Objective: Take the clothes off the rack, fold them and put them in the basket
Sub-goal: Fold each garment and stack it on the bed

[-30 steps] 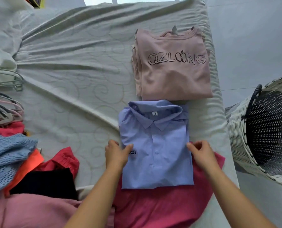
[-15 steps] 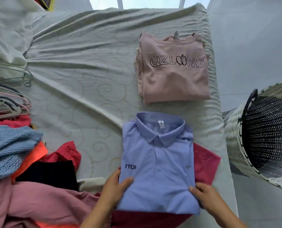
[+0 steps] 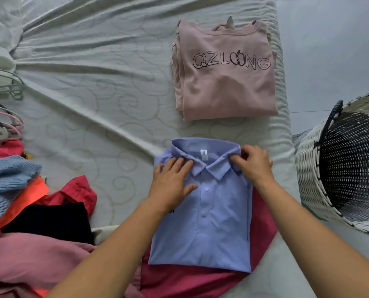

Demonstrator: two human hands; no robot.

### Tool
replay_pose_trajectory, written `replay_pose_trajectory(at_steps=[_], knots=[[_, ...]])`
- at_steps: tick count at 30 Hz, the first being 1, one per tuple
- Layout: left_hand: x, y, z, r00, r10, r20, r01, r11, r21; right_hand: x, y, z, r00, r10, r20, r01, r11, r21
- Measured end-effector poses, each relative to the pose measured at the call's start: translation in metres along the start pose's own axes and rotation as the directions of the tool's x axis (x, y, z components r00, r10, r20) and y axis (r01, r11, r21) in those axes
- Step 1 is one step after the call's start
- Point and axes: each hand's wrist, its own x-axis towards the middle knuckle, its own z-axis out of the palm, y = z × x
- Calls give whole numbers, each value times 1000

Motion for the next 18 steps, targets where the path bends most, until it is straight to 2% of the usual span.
replay_pose_trajectory(at_steps=[2, 4, 6, 7, 8, 9, 11, 12, 15, 18], knots=[[7, 1, 5, 999, -41, 5, 41, 999, 21, 10, 4, -8, 1000, 11, 24, -14, 993, 113], [5, -2, 12, 999, -25, -41, 24, 1000, -14, 14, 13, -13, 997, 76, -10, -75, 994, 79], [-1, -6, 15, 967, -119, -227, 77, 980, -183, 9, 20, -12, 990, 96, -106, -88, 993, 78], [-7, -10, 18, 924, -238, -300, 130, 931, -341, 2, 19, -9, 986, 77, -146, -64, 994, 93], [-13, -14, 20, 890, -368, -269, 200, 846, -494, -8, 18, -3, 984, 62, -166, -46, 995, 93], [-19, -17, 21, 862, -480, -163, 290, 731, -618, -16, 18, 4, 985, 64, -160, -52, 995, 80], [-29, -22, 28, 812, -581, 65, 432, 521, -736, -28, 22, 19, 987, 114, -109, -107, 992, 74], [-33, -24, 32, 806, -581, 111, 454, 488, -745, -30, 25, 23, 986, 134, -103, -122, 986, 116], [-34, -31, 38, 783, -610, 122, 471, 454, -757, -24, 29, 16, 968, 172, -184, -95, 925, 369], [-31, -31, 32, 730, -665, 160, 464, 310, -830, -24, 33, 8, 946, 246, -210, -133, 887, 442]])
